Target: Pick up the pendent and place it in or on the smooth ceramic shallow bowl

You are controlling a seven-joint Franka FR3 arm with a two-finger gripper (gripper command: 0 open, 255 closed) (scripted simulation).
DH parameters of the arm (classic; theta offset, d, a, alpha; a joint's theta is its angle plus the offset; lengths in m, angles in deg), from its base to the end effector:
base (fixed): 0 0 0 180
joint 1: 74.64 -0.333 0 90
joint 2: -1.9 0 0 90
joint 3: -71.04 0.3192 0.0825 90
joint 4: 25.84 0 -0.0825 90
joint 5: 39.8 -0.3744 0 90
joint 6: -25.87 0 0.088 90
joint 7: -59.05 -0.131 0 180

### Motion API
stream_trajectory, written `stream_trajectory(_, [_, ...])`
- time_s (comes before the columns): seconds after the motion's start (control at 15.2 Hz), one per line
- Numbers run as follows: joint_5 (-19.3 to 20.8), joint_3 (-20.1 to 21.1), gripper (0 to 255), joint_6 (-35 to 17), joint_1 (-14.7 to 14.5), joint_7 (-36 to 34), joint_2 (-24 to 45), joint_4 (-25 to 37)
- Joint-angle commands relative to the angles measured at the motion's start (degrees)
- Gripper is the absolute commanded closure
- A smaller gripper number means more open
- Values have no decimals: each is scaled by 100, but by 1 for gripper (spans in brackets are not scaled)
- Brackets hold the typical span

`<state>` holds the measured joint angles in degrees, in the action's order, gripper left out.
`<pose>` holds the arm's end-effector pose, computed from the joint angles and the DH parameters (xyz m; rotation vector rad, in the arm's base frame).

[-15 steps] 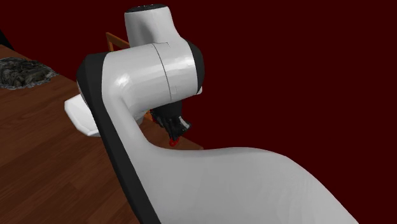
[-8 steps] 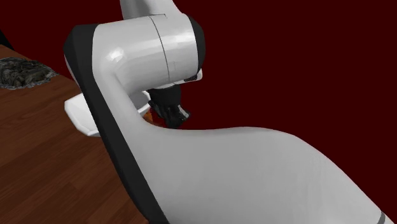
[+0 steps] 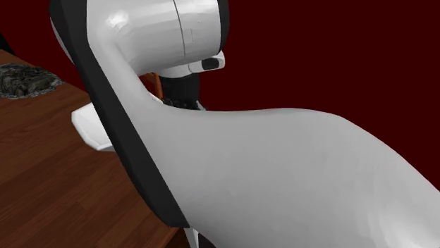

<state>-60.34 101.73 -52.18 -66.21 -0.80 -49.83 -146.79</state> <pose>0.2083 0.2336 0.6308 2.9113 -1.1249 0.1332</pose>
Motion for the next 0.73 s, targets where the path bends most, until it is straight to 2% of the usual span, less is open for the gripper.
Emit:
stream_trajectory(0.0, [38,-18,255,137,36,-28,101,237])
stream_trajectory(0.66, [213,-104,255,756,188,-125,578,1322])
